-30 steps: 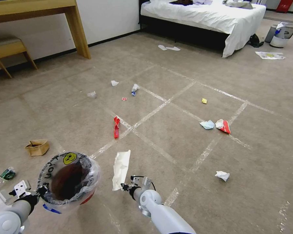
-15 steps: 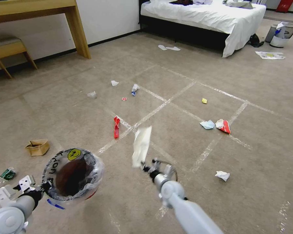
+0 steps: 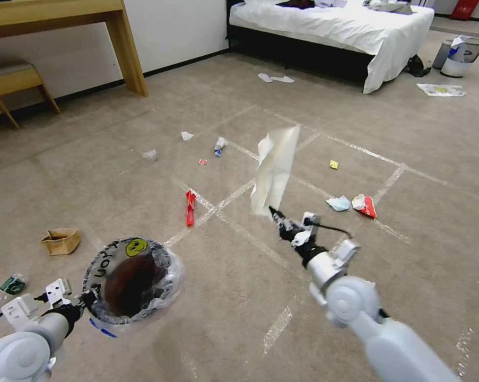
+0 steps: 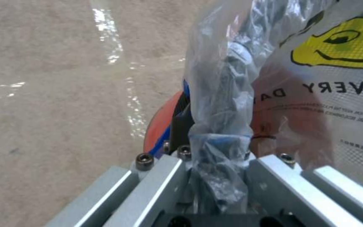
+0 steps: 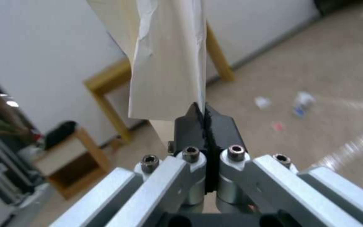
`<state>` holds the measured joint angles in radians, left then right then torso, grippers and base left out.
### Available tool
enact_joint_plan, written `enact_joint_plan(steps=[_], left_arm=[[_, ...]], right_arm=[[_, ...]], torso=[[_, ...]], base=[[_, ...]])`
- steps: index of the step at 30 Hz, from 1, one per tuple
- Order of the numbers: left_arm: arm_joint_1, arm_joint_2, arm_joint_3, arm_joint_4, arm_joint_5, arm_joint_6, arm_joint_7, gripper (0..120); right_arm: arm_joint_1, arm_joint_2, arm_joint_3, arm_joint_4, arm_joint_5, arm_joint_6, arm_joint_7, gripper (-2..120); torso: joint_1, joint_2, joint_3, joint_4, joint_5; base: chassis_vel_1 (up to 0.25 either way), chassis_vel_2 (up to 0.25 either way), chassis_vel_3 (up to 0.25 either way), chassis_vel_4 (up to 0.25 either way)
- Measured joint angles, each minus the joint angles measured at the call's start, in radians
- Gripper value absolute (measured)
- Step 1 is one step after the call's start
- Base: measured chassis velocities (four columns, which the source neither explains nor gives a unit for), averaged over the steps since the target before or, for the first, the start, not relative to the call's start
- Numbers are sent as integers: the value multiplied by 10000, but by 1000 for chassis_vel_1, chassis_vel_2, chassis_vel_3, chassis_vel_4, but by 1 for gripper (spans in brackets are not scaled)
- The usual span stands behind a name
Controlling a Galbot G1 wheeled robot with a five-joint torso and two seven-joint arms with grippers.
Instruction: Pick up the trash bin and place the garbage on the floor into it.
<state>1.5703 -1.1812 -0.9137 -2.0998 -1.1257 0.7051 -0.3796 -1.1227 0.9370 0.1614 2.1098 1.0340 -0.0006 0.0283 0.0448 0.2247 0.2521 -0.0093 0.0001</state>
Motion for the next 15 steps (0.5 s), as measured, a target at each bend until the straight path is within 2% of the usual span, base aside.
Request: enact_joint_plan(steps=[8, 13, 15], left_arm=[[-47, 141, 55, -264, -311, 197, -154, 0], [-47, 249, 53, -280, -530, 291, -264, 0], [-32, 330, 35, -286, -707, 302, -350, 0]], right_arm=[[16, -421, -285, 944, 0, 447, -564, 0], [200, -542, -929, 1118, 65, 703, -870, 0], [521, -594, -1612, 1119, 155, 986, -1086, 0]], torso=[[0, 0, 0, 1, 1], [0, 0, 0, 0, -1], [0, 0, 0, 0, -2]], base=[[0, 0, 0, 0], [0, 0, 0, 0], [0, 0, 0, 0]])
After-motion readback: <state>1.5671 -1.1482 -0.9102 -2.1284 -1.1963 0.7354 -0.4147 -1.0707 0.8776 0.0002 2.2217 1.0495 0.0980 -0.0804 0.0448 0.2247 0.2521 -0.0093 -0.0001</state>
